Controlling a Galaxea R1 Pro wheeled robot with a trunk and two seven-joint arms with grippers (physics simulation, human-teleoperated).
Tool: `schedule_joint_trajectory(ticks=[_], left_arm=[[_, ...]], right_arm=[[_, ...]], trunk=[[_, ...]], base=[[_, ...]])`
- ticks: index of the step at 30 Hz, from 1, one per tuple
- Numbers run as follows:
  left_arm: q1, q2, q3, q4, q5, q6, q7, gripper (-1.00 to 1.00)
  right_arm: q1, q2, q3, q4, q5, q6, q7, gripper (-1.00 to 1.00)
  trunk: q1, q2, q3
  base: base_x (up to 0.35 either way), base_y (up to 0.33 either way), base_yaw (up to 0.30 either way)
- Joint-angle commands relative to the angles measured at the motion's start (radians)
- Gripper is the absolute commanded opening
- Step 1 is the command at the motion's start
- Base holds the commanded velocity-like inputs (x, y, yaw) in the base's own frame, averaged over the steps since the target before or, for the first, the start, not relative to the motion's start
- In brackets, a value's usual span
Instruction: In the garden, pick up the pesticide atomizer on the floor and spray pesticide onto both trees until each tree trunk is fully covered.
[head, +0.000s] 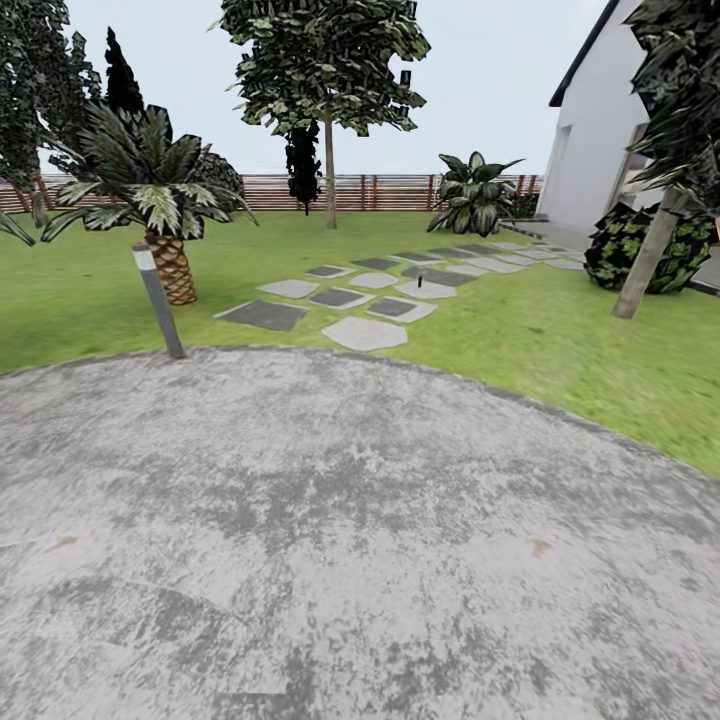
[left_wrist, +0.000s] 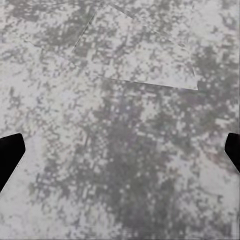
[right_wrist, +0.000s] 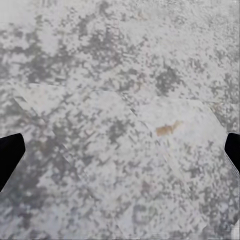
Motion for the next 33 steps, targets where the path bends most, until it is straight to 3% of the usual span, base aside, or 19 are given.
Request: schedule_joint_trajectory(ticks=[1, 33], left_arm=[[0.000, 0.000, 0.000, 0.000, 0.000, 0.000, 0.000, 1.00], [0.000, 0.000, 0.000, 0.000, -0.001, 0.000, 0.000, 1.00]], right_arm=[[0.000, 0.000, 0.000, 0.000, 0.000, 0.000, 0.000, 1.00], [0.000, 0.000, 0.000, 0.000, -0.001, 0.000, 0.000, 1.00]], trunk=[[0.000, 0.000, 0.000], [0.000, 0.000, 0.000]], base=[[0.340, 0.008, 0.000], [0.340, 0.000, 0.000]])
